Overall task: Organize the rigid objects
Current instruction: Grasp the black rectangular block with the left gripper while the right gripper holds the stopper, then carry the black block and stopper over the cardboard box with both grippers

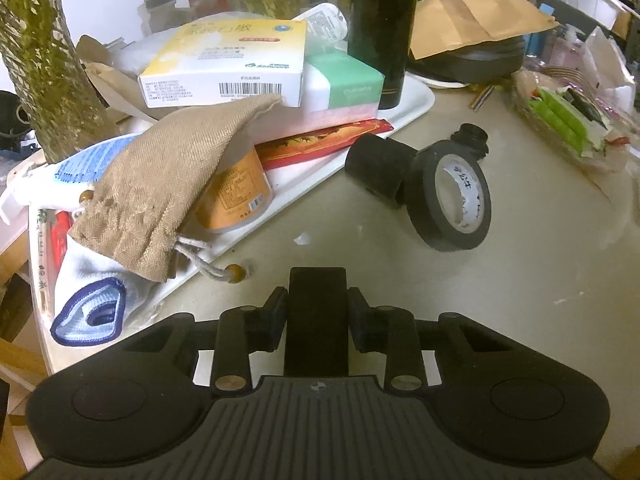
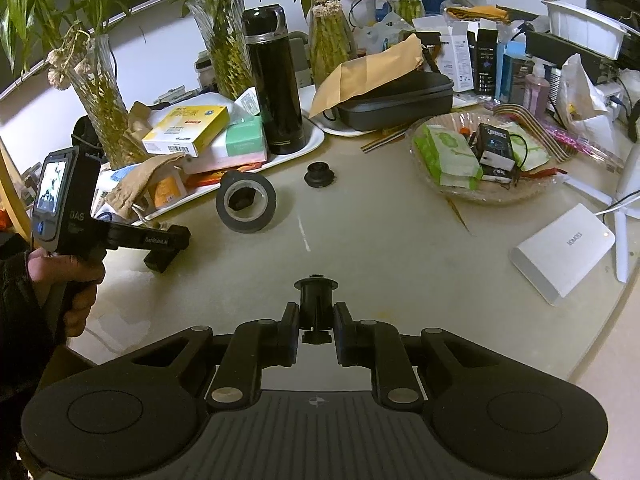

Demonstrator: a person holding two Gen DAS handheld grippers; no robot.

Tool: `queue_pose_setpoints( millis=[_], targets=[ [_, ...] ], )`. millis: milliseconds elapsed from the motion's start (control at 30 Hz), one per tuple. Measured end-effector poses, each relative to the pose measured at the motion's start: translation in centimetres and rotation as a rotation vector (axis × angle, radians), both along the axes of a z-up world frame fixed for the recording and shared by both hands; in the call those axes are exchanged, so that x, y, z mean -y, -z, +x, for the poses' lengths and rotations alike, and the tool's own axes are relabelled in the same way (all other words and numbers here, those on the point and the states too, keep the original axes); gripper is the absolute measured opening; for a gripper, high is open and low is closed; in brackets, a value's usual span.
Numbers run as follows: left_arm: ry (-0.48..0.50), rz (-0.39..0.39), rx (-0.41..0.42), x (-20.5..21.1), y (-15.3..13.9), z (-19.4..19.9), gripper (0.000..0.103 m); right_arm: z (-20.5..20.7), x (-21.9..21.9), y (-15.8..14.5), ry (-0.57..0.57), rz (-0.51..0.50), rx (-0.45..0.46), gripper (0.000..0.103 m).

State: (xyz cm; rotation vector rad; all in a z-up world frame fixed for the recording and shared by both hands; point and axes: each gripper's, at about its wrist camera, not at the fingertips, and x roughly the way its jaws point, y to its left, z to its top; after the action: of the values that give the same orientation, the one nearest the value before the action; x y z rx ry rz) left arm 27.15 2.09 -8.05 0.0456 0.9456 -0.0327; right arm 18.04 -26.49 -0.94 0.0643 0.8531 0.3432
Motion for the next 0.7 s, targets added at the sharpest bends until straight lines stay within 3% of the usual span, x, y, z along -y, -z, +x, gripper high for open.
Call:
queue_pose_setpoints(
  millis=[700],
  targets=[
    [0.093, -0.049, 0.061, 1.2, -4.7, -3.1, 0.031, -0.3, -0.2, -0.1, 0.007, -0.008, -0.020, 0.020]
  ],
)
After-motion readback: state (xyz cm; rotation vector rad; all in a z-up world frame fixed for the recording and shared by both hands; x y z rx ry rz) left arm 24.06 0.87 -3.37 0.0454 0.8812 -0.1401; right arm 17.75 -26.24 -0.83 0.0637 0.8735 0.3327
